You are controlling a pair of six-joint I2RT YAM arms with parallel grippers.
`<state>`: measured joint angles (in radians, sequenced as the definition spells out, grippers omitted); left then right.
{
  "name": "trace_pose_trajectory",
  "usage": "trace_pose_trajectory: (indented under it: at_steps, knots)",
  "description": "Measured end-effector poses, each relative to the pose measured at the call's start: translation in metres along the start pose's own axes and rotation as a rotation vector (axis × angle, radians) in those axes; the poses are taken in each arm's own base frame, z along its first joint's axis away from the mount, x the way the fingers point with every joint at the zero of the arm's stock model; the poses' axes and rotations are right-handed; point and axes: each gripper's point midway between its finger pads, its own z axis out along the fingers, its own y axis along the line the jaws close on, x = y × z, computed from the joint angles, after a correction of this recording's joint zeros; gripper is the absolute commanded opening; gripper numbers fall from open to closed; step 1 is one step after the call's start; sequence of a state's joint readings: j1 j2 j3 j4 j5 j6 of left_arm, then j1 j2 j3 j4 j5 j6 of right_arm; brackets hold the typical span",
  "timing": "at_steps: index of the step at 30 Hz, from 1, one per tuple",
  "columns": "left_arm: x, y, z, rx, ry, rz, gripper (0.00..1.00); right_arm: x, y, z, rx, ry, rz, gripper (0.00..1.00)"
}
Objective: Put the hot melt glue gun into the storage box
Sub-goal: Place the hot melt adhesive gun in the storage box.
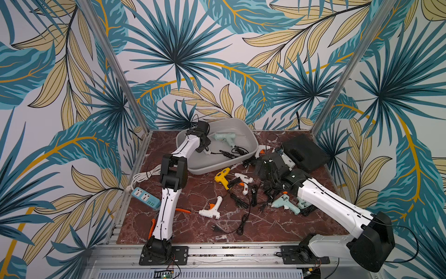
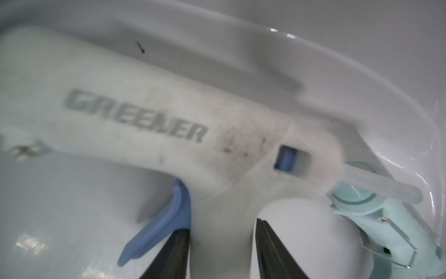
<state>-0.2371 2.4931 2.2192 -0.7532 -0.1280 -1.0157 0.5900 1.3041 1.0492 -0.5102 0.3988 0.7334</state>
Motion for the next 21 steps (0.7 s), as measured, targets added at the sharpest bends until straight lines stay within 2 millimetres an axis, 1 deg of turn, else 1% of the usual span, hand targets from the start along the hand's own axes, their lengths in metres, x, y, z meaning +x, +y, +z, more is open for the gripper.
trace_pose_trajectory:
  at_steps: [3,7,10,11,13,16,19,20,21]
  knots:
    - [-0.002,-0.003,-0.002,0.009,-0.005,-0.004,0.75,-0.002,0.001,-0.001,-0.001,-0.002,-0.007,1.0]
    - [-0.001,-0.005,-0.002,0.012,-0.01,0.002,0.85,-0.002,0.0,-0.003,0.005,0.002,-0.023,0.99]
    - [-0.001,-0.007,-0.005,0.018,-0.01,0.015,0.99,-0.005,0.0,-0.005,0.01,-0.002,-0.042,0.99]
    - [0.0,-0.01,-0.006,0.025,-0.009,0.02,1.0,-0.006,0.0,-0.006,0.011,-0.002,-0.049,1.0]
    - [-0.002,-0.014,-0.016,0.044,-0.015,0.034,1.0,-0.008,0.0,-0.007,0.013,-0.006,-0.065,0.99]
    - [-0.008,-0.023,-0.048,0.093,-0.029,0.047,1.0,-0.01,0.002,-0.009,0.009,-0.009,-0.094,0.97]
    - [-0.021,-0.041,-0.097,0.186,-0.075,0.062,1.0,-0.01,0.004,-0.01,-0.003,0.0,-0.129,0.93]
    - [-0.026,-0.047,-0.117,0.223,-0.097,0.068,1.0,-0.008,0.006,-0.01,-0.014,0.01,-0.143,0.91]
    - [-0.03,-0.051,-0.134,0.253,-0.117,0.074,1.0,-0.006,0.008,-0.01,-0.027,0.02,-0.156,0.9]
